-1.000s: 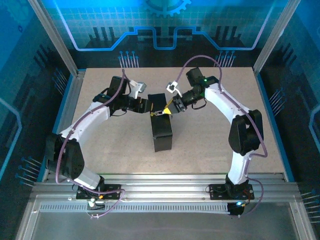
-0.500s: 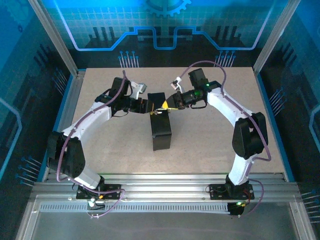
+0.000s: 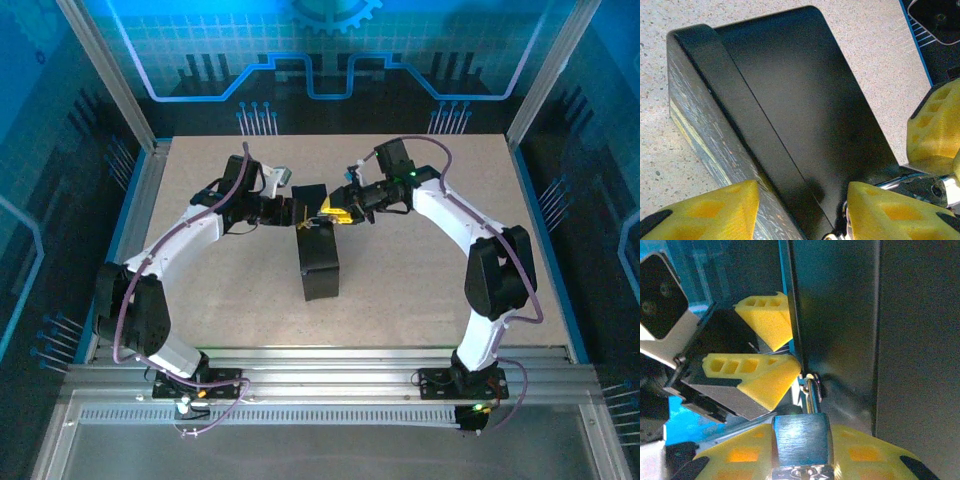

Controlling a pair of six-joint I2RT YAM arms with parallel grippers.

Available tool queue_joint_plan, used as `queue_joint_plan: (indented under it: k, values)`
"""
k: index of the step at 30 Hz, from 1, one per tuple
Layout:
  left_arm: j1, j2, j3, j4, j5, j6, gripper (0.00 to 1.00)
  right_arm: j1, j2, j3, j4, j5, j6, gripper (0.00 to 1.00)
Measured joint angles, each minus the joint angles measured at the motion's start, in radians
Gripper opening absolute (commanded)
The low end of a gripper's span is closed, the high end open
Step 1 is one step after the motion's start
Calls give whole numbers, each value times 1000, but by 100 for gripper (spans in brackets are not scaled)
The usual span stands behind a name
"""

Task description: Unlock the padlock with the key

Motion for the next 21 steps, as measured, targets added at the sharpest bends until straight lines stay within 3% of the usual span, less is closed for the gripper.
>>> queue_joint_plan:
  k: [10, 21]
  values:
    - [0, -8, 0, -1, -11, -6, 51, 19, -16, -16, 76, 12, 296, 0]
    - [-12, -39, 0, -2, -42, -45, 51, 51, -113, -138, 235, 106, 582, 0]
